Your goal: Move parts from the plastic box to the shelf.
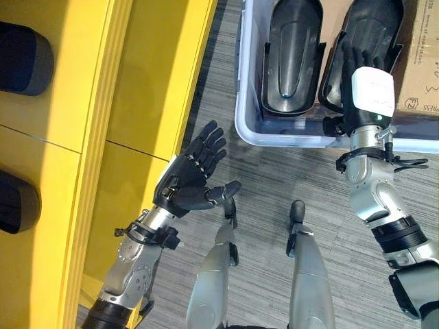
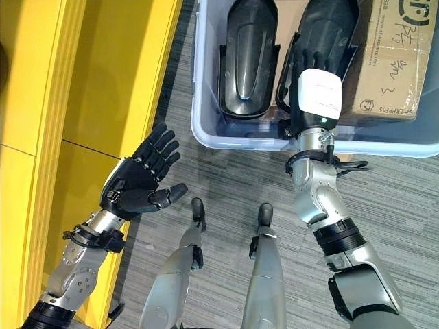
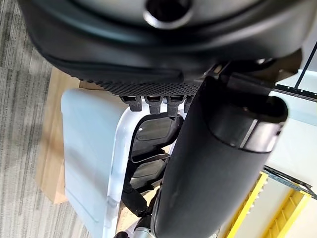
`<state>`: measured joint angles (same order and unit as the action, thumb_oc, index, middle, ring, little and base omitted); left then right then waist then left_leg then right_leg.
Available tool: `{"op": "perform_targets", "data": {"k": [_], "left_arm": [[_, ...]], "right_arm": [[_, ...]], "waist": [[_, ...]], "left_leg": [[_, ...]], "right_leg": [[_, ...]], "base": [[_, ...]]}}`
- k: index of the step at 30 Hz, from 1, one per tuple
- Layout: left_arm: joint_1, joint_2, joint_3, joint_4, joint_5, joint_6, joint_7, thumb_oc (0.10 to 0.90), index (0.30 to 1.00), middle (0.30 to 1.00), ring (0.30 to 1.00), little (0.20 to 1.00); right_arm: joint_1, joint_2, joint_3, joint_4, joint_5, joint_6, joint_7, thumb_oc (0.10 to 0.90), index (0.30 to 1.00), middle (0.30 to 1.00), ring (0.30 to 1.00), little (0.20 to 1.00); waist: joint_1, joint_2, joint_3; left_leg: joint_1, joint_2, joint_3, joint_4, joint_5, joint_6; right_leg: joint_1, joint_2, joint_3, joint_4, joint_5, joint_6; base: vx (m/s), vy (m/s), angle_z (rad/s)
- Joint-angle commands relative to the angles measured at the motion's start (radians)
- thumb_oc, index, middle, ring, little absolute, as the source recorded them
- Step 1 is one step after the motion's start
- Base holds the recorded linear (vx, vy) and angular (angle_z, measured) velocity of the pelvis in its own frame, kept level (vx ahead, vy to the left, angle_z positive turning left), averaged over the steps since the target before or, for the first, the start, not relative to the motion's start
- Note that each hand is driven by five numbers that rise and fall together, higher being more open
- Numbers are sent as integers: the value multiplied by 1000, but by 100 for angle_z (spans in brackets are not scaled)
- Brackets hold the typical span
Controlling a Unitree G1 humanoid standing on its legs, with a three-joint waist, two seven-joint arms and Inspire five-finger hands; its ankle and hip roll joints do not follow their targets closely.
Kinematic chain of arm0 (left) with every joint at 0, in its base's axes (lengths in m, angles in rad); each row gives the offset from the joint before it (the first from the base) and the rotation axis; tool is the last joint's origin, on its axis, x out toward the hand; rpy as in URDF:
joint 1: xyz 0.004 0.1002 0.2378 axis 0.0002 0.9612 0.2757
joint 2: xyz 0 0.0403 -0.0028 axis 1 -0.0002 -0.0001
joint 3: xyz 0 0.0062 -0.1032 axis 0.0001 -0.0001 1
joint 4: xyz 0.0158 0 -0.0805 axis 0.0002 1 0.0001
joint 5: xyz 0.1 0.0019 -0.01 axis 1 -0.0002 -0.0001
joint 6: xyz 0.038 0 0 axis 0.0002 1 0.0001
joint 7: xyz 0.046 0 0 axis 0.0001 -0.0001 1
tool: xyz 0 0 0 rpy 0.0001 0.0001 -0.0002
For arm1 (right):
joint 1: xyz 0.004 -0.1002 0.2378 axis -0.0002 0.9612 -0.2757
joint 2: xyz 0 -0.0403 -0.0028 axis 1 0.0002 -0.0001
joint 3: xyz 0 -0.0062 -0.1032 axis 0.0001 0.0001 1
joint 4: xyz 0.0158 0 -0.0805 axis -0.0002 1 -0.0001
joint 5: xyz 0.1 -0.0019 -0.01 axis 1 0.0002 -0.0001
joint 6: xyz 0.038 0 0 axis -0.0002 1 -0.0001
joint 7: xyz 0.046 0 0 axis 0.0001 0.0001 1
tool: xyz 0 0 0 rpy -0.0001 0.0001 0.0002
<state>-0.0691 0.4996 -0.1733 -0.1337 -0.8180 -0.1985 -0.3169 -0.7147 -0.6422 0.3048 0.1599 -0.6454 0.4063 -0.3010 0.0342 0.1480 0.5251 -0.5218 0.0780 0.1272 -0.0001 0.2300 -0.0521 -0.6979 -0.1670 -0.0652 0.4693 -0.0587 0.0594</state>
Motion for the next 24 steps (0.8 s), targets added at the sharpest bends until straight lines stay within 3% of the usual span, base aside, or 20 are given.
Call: {"op": "perform_targets", "data": {"k": [1,3,6,17,24], "left_arm": [[-26,4,-16,-141,2,-105,-33,900,1000,1000,1000,1000],[-28,4,-20,-141,2,-110,-27,900,1000,1000,1000,1000],[-25,6,-28,-139,3,-117,-23,900,1000,1000,1000,1000],[-3,9,-28,-150,-19,-127,-8,900,1000,1000,1000,1000],[-2,14,-23,-147,-22,-126,-8,900,1000,1000,1000,1000]], "right_arm": [[-137,-103,15,-24,-8,6,-115,900,1000,1000,1000,1000],[-144,-101,14,-7,-14,11,-133,900,1000,1000,1000,1000],[-153,-100,10,14,-33,69,-163,900,1000,1000,1000,1000],[-176,-110,16,43,-34,46,-174,900,1000,1000,1000,1000],[-202,-114,42,54,-61,65,-147,900,1000,1000,1000,1000]], "waist": [[-6,109,-5],[-5,114,-5],[-4,125,-5],[1,134,-5],[9,130,-5]], "left_leg": [[-49,-34,-22,49,-82,5],[-63,-36,-23,62,-85,5],[-91,-41,-25,87,-90,6],[-155,-49,-32,160,-108,7],[-183,-51,-38,182,-111,8]], "right_leg": [[42,34,-26,63,-132,-55],[28,32,-21,76,-136,-56],[-3,32,-13,107,-145,-59],[-71,37,4,184,-171,-74],[-96,42,2,210,-180,-79]], "base": [[0,0,0],[-18,4,1],[0,0,0],[-3,0,0],[-2,-16,1]]}}
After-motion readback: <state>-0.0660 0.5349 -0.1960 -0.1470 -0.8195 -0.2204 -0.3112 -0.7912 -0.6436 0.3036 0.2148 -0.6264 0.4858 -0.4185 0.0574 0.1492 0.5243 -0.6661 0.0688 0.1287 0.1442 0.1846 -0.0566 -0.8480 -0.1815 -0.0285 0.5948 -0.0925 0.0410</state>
